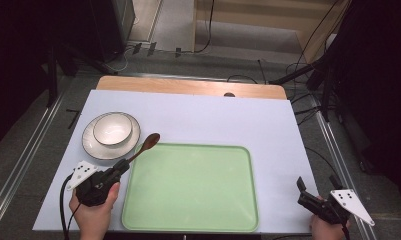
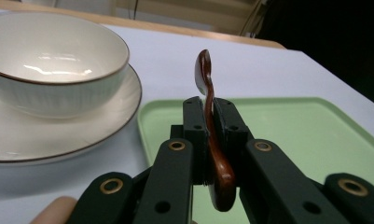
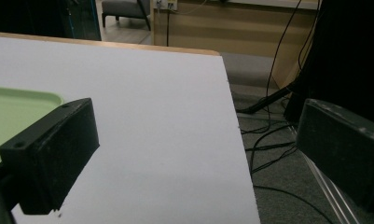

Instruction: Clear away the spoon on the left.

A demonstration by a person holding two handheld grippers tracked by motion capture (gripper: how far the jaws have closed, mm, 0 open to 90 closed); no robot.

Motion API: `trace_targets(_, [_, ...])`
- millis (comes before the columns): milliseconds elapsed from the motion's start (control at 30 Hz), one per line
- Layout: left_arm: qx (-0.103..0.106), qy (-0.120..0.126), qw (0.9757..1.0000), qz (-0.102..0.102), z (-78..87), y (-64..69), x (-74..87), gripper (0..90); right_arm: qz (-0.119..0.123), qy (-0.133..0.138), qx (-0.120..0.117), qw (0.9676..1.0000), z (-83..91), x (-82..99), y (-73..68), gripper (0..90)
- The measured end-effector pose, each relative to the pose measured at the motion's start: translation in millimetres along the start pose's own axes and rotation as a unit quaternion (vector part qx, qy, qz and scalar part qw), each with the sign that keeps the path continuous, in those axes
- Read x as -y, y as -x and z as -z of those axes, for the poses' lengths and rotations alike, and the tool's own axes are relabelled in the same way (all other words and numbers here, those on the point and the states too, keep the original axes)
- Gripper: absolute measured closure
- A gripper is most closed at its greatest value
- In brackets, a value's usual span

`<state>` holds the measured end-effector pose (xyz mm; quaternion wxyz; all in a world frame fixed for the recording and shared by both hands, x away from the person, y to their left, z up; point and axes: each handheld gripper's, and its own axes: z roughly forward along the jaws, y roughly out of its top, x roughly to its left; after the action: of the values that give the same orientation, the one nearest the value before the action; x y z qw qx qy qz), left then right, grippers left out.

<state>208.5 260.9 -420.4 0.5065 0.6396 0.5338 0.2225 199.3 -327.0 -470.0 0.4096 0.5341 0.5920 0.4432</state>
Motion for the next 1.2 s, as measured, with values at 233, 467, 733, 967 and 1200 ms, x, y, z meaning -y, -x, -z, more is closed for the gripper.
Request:
trace_targets(233, [0.004, -0.012, 0.9999, 0.001, -11.0, 6.0, 9.2, 85.2, 0.000, 0.000, 0.000, 1.0000, -0.1, -0.1, 0.0, 0.0])
trace_targets(467, [0.008, -0.040, 0.9991, 0.001, -23.6, 8.7, 18.5, 85.2, -0.001, 0.000, -0.001, 1.0000, 0.2, -0.3, -0.1, 0.0])
trace_targets(733, [0.001, -0.054, 0.9985, 0.012, -27.2, 9.4, 23.0, 85.0, -0.004, 0.000, 0.000, 1.0000, 1.0, -0.4, 0.8, 0.0])
trace_targets(967, [0.001, -0.088, 0.9960, 0.016, -28.9, 4.8, 27.0, 73.5, -0.004, 0.000, 0.002, 1.0000, 1.3, -0.2, 1.5, 0.0])
trace_targets(1200, [0.022, -0.085, 0.9960, 0.015, -27.5, -2.2, 21.8, 57.4, -0.009, -0.001, 0.003, 1.0000, 1.4, 0.5, 2.5, 0.0])
